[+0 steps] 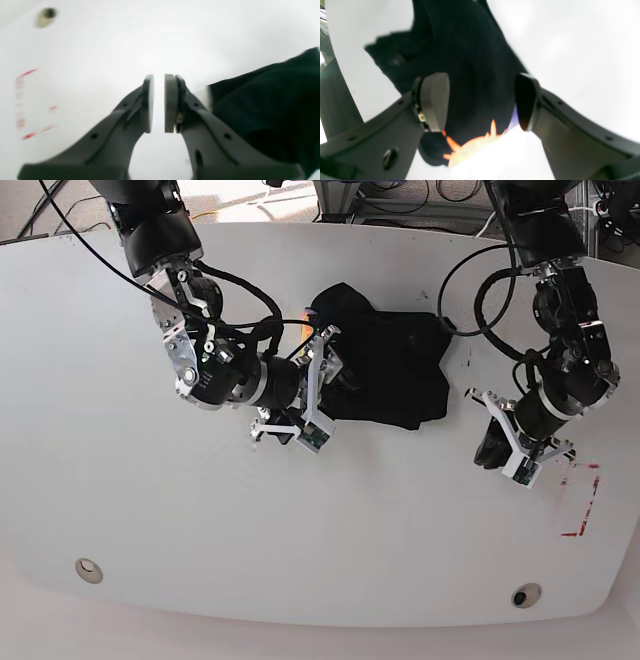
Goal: Layout the t-shirt on the table in an organized manner, then fold the t-shirt properly
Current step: 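Lift the shirt bundle with both grippers and fold it over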
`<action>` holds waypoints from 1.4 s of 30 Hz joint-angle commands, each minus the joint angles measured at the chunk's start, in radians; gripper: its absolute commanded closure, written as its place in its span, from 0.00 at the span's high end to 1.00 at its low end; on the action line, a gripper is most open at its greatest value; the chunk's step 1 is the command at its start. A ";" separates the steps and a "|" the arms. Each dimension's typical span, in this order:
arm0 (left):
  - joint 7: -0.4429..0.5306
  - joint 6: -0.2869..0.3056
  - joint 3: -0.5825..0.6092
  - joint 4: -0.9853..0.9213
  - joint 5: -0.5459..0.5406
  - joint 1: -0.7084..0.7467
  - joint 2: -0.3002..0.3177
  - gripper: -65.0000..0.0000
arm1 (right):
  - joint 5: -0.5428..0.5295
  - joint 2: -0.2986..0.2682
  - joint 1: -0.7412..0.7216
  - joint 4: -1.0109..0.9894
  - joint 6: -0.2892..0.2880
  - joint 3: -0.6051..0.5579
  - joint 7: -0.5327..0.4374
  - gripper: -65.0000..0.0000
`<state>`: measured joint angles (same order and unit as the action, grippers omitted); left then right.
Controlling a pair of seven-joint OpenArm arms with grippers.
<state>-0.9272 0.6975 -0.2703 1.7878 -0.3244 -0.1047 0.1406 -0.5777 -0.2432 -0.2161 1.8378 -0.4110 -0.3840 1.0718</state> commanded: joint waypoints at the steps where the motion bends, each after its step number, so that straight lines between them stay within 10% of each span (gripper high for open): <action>1: -0.020 0.001 0.029 0.022 -0.014 -0.007 -0.032 0.09 | -0.001 -0.009 -0.053 -0.016 -0.001 0.010 -0.040 0.59; 14: -0.083 0.001 0.093 0.022 -0.009 0.095 -0.215 0.09 | -0.001 -0.003 -0.098 -0.183 -0.113 0.023 -0.170 0.09; 26: -0.080 0.001 0.116 -0.039 0.047 0.187 -0.229 0.09 | 0.000 0.017 -0.049 -0.330 -0.188 0.020 -0.311 0.09; 42: 0.141 0.001 0.179 -0.463 0.077 -0.003 -0.068 0.09 | 0.190 0.021 0.094 -0.381 -0.233 0.027 -0.445 0.09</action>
<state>-0.7765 0.7189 -0.0990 1.3605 -0.2913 -0.0681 0.0513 -0.3943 -0.2165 -0.1303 1.4136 -0.6331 -0.3592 0.6128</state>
